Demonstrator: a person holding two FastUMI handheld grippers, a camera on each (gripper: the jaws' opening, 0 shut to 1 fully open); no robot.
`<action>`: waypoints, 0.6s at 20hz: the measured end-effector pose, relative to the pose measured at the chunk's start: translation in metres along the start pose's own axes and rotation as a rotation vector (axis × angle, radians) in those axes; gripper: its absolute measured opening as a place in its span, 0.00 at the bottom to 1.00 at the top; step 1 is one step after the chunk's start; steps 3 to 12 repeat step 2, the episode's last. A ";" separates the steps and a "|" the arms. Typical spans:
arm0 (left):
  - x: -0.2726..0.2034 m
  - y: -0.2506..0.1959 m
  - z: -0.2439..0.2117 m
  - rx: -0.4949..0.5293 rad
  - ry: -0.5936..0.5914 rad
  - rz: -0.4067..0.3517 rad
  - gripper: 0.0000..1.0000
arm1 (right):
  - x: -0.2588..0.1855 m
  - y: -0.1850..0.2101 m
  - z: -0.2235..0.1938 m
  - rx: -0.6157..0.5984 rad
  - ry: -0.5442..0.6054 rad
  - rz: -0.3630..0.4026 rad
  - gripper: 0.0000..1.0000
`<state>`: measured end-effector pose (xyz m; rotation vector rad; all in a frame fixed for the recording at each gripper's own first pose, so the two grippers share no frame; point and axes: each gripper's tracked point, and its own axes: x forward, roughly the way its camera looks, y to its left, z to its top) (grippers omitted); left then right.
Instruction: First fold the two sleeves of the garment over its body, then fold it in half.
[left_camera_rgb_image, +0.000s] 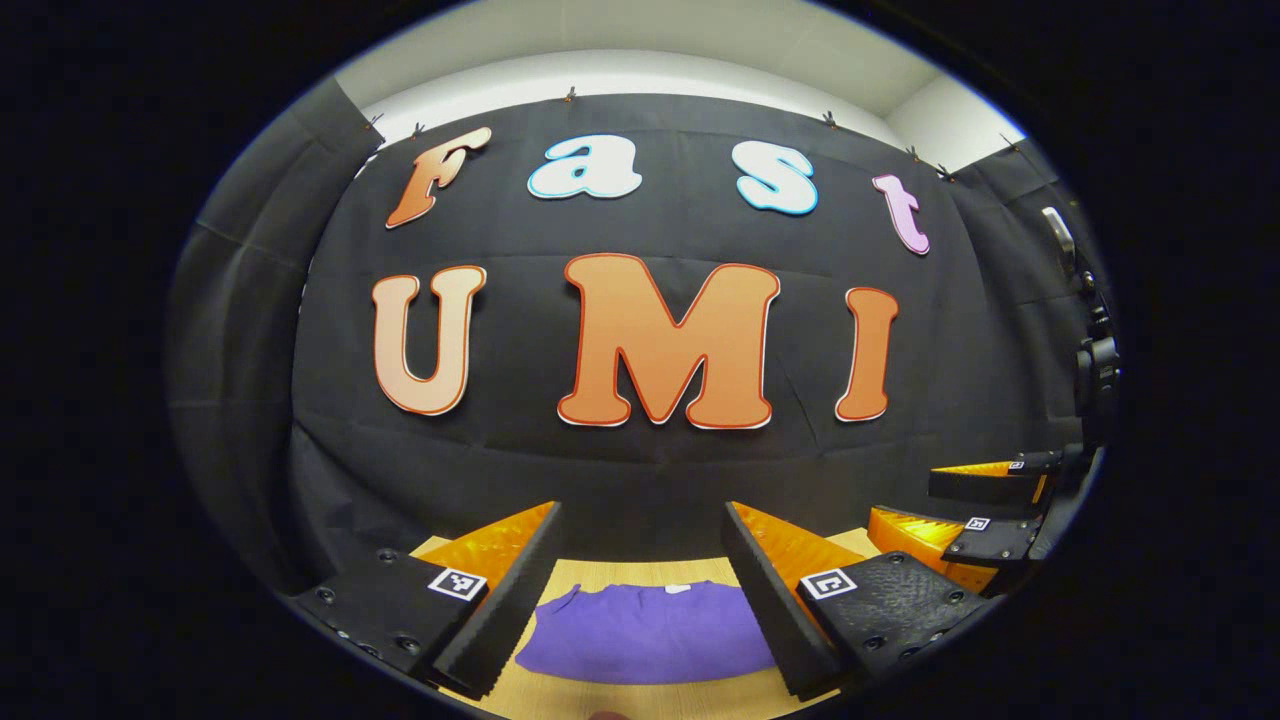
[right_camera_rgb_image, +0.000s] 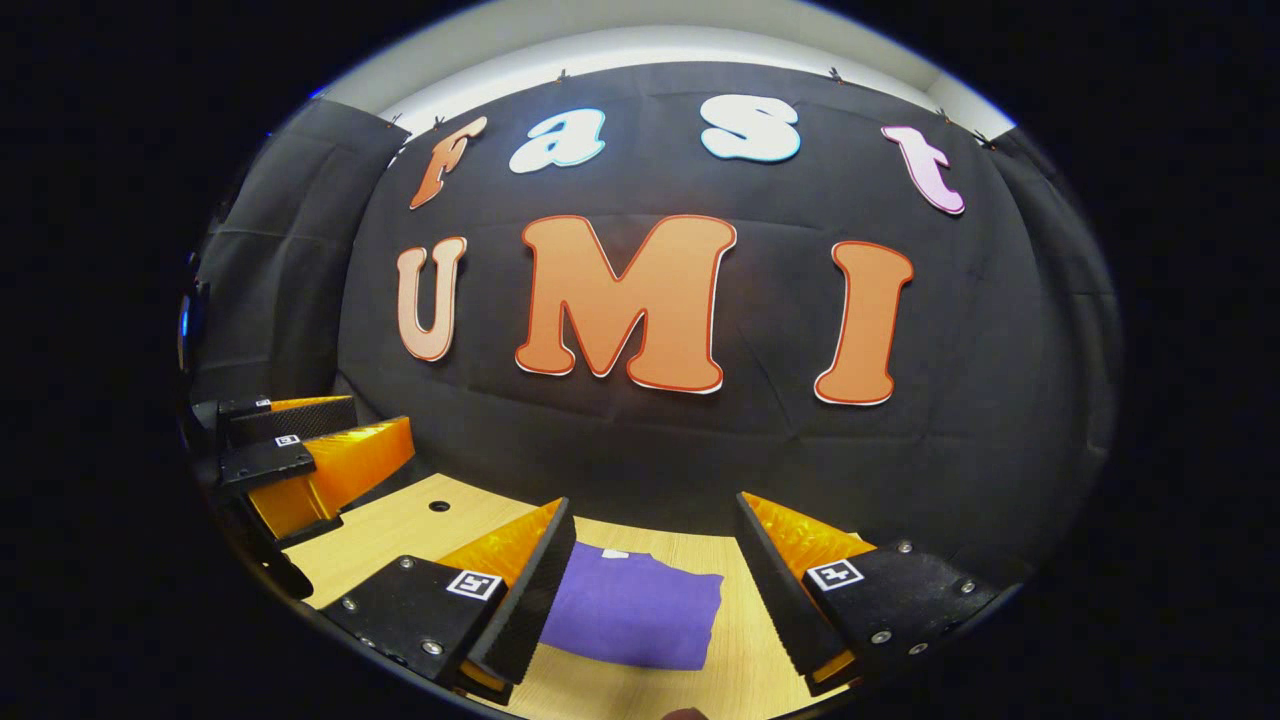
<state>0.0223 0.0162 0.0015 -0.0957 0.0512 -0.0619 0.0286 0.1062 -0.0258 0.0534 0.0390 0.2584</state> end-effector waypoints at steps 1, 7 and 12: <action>-0.002 -0.001 -0.002 -0.003 0.001 0.002 0.98 | -0.002 0.000 0.000 -0.004 -0.007 0.000 0.95; -0.004 -0.001 0.000 0.004 -0.014 0.006 0.98 | -0.004 0.000 0.001 -0.003 -0.014 -0.002 0.95; -0.004 -0.001 0.000 0.004 -0.014 0.006 0.98 | -0.004 0.000 0.001 -0.003 -0.014 -0.002 0.95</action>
